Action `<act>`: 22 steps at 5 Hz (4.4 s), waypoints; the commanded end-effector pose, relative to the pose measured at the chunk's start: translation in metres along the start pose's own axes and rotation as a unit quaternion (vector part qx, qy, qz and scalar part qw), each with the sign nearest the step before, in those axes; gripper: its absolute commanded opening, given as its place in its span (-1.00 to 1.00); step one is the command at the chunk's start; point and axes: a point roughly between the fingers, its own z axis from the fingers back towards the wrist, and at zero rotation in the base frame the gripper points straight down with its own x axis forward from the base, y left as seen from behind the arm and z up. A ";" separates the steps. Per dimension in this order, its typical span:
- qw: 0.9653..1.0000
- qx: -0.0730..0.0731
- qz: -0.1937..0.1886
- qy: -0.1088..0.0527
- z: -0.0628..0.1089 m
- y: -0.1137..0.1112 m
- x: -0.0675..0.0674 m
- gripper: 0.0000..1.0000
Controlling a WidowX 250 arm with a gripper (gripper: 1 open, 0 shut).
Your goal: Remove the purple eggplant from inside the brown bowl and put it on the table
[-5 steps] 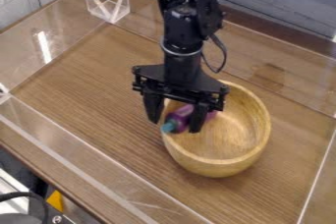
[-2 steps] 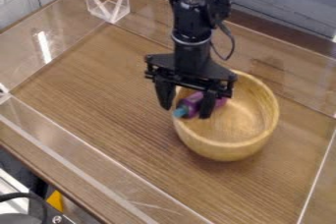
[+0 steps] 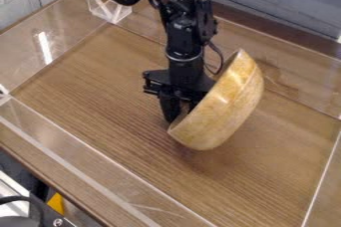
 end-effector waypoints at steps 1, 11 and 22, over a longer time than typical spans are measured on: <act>1.000 0.003 0.008 0.000 -0.005 -0.003 -0.004 -1.00; 1.000 -0.005 -0.011 0.019 0.027 -0.048 -0.056 -1.00; 0.996 -0.008 0.059 -0.072 0.070 0.126 -0.041 -1.00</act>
